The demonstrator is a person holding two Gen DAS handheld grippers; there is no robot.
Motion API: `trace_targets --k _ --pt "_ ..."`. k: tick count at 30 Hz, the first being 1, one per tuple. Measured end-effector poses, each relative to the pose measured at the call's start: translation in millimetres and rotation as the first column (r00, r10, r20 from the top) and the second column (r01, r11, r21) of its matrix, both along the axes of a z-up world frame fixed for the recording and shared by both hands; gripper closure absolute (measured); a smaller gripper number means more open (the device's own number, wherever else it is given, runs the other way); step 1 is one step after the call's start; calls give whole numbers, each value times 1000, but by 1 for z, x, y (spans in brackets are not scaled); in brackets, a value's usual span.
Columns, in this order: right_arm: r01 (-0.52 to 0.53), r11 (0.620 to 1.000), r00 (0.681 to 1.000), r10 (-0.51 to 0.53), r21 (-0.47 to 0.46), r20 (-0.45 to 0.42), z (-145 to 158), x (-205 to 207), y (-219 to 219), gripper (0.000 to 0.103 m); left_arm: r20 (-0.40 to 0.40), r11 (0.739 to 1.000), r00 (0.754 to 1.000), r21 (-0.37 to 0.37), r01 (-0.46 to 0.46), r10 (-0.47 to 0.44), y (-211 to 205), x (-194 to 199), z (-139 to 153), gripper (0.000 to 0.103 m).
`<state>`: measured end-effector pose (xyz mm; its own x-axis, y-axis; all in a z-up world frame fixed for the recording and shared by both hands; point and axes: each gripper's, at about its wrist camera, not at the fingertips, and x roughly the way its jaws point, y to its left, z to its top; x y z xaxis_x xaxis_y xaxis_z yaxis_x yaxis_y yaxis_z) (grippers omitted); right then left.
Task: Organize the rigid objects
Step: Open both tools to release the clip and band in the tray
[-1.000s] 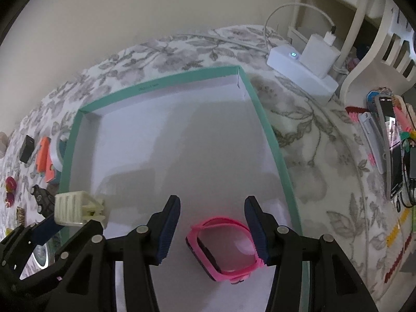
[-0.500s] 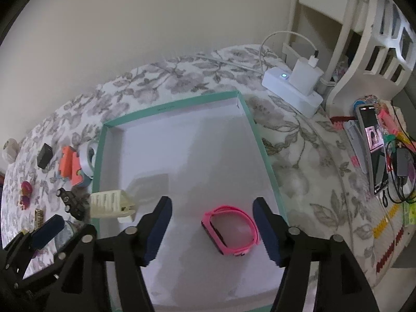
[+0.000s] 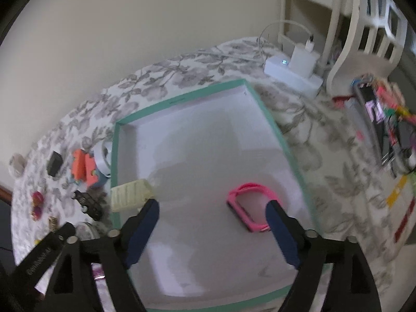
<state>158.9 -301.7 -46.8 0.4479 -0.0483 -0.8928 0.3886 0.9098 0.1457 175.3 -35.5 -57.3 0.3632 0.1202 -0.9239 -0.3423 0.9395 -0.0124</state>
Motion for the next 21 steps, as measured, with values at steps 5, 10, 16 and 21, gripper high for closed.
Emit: trace_targets --k 5,10,16,21 --pt "25 1000 1000 -25 -16 -1 -9 -1 2 3 40 999 999 45 -19 18 4 -6 -6 5" --pt "20 997 1000 -19 -75 18 -12 -2 10 0 75 999 996 5 -41 41 17 1 -1 0" --pt "-16 993 999 20 -121 31 -11 -1 23 0 118 999 992 -19 -40 42 35 5 11 0" --pt "-41 990 994 53 -132 94 14 -3 36 0 154 999 988 -52 -16 24 58 10 24 0"
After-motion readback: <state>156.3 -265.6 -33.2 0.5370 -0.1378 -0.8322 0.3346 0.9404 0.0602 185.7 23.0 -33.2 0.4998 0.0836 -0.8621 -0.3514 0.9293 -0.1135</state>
